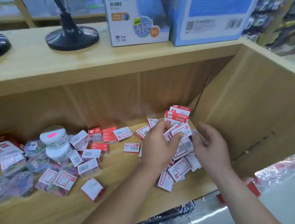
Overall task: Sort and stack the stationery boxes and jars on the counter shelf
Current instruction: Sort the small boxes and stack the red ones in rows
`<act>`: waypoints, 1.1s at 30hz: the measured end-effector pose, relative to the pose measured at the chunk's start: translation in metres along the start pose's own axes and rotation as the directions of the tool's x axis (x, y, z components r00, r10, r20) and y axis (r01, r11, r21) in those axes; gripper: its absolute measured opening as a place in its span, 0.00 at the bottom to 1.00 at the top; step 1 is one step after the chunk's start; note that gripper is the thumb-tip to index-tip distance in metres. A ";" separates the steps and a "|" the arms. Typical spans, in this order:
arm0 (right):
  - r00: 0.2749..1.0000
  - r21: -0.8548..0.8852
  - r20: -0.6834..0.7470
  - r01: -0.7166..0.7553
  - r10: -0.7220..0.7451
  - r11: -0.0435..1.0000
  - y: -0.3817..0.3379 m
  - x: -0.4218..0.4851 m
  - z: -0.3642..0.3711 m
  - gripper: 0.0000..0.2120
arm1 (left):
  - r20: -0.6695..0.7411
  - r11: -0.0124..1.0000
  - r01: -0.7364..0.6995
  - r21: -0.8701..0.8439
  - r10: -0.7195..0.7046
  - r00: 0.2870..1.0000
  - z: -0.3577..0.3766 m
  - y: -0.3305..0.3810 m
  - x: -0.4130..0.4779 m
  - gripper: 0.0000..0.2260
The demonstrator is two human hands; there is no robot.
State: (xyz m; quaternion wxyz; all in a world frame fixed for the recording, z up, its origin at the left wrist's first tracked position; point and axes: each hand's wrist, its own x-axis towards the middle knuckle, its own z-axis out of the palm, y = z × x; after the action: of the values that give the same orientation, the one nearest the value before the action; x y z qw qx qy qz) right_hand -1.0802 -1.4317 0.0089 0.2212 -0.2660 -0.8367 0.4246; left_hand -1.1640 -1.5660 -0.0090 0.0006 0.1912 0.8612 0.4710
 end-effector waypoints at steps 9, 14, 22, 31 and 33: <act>0.931 -0.259 0.218 0.346 -0.294 0.902 0.011 -0.011 0.024 0.21 | -0.033 0.985 -0.084 0.149 0.090 0.995 -0.028 -0.037 -0.020 0.16; 0.983 -0.326 0.181 0.091 -0.032 0.941 0.012 -0.017 0.024 0.31 | -0.139 0.950 -0.091 0.300 0.138 0.981 -0.082 -0.079 -0.066 0.12; 0.898 -0.322 -0.017 0.412 -0.441 0.852 -0.030 -0.052 0.047 0.12 | -0.046 0.830 -0.103 0.548 0.154 0.987 -0.128 -0.113 -0.137 0.13; 0.815 -0.068 0.482 0.401 -0.322 0.913 -0.067 -0.102 0.129 0.17 | -0.033 0.863 -0.138 0.487 0.176 0.984 -0.159 -0.141 -0.156 0.12; 0.803 -0.076 0.498 0.416 -0.327 0.906 -0.075 -0.102 0.145 0.17 | -0.036 0.889 -0.138 0.436 0.170 0.985 -0.166 -0.145 -0.165 0.13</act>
State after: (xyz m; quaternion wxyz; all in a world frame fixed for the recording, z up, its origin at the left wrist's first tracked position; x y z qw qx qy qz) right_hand -1.1085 -1.6194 -0.0219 0.0638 -0.0033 -0.9358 0.3467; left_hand -1.0882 -1.8249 -0.0639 -0.1106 0.2369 0.9255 0.2739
